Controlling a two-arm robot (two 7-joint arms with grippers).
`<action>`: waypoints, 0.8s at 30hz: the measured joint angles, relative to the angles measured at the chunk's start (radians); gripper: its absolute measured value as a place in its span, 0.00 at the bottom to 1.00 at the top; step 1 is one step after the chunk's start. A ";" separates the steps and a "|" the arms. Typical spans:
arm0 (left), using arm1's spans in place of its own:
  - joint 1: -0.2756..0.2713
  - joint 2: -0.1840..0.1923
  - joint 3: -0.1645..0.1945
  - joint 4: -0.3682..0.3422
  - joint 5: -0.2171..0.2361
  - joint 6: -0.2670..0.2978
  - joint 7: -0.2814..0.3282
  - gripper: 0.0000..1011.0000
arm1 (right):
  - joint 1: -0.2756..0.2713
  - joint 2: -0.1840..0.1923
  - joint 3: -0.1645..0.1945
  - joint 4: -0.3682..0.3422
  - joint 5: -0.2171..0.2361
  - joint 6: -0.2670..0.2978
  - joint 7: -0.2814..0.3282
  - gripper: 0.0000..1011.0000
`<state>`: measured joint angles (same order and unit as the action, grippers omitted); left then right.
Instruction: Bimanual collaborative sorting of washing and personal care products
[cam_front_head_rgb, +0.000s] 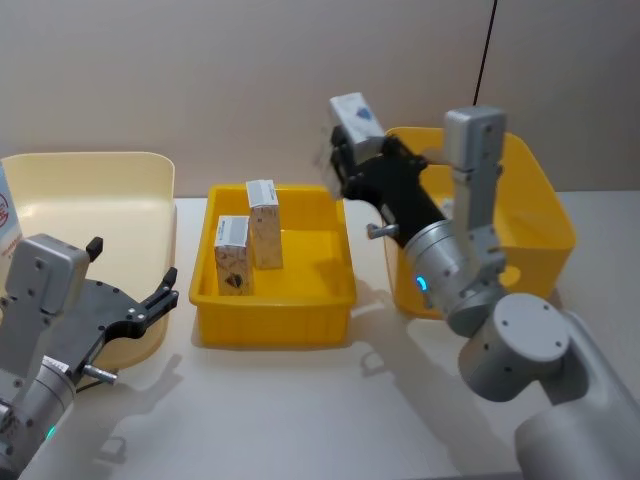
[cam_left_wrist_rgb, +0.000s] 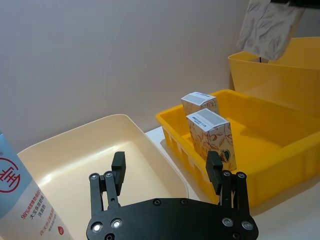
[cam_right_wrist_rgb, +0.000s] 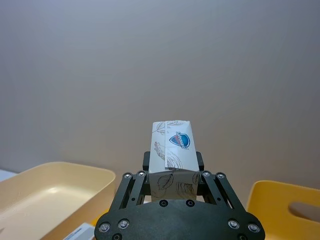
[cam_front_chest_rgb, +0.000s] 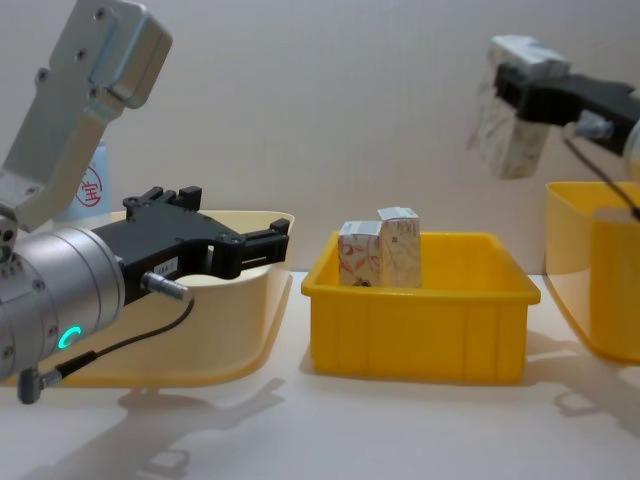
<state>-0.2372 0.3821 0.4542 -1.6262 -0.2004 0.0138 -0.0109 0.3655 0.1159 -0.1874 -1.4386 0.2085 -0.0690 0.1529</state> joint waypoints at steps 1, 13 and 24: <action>0.000 0.000 0.000 0.000 0.000 0.000 0.000 0.99 | -0.003 0.002 0.010 -0.008 -0.003 -0.006 -0.006 0.43; 0.000 0.000 0.000 0.000 0.000 0.000 0.000 0.99 | -0.042 0.015 0.087 -0.076 -0.044 -0.020 -0.088 0.43; 0.000 0.000 0.000 0.000 0.000 0.000 0.000 0.99 | -0.092 0.013 0.146 -0.134 -0.092 0.059 -0.185 0.43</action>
<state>-0.2372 0.3821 0.4542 -1.6262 -0.2004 0.0138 -0.0109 0.2732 0.1286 -0.0416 -1.5729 0.1160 -0.0102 -0.0317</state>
